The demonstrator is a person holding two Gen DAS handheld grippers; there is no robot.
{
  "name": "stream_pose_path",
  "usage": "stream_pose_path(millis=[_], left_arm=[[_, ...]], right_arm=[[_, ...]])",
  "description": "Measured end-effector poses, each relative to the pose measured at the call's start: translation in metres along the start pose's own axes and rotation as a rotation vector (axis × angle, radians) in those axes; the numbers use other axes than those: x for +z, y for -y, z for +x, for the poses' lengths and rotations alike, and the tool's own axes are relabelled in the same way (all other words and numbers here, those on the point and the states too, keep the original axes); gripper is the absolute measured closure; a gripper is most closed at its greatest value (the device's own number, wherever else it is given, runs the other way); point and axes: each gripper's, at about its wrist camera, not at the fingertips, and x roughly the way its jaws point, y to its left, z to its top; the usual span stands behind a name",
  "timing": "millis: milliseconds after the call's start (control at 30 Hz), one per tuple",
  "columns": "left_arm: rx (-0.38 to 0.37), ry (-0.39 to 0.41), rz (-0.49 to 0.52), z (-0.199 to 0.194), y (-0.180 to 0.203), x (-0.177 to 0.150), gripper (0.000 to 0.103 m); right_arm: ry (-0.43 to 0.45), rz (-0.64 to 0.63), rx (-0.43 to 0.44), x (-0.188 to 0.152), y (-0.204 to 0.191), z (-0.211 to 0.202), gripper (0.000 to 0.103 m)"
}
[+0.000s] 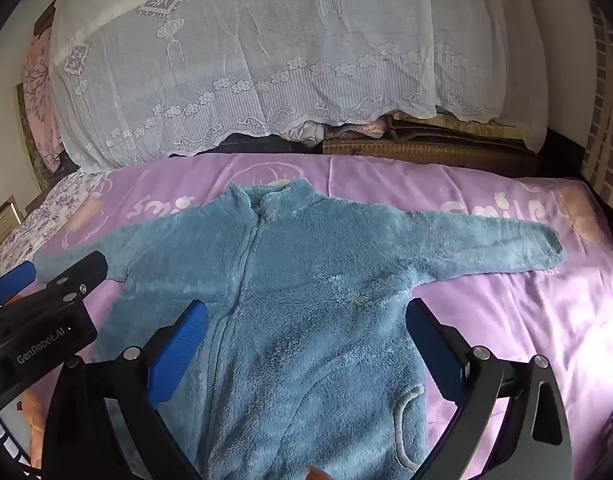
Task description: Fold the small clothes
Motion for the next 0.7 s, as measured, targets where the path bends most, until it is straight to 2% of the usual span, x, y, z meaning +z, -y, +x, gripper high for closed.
stream_pose_path(millis=[700], left_arm=[[-0.001, -0.01, -0.007, 0.0034, -0.0034, -0.0057, 0.004]], right_arm=[[0.001, -0.01, -0.007, -0.0016, -0.0026, -0.0006, 0.003]])
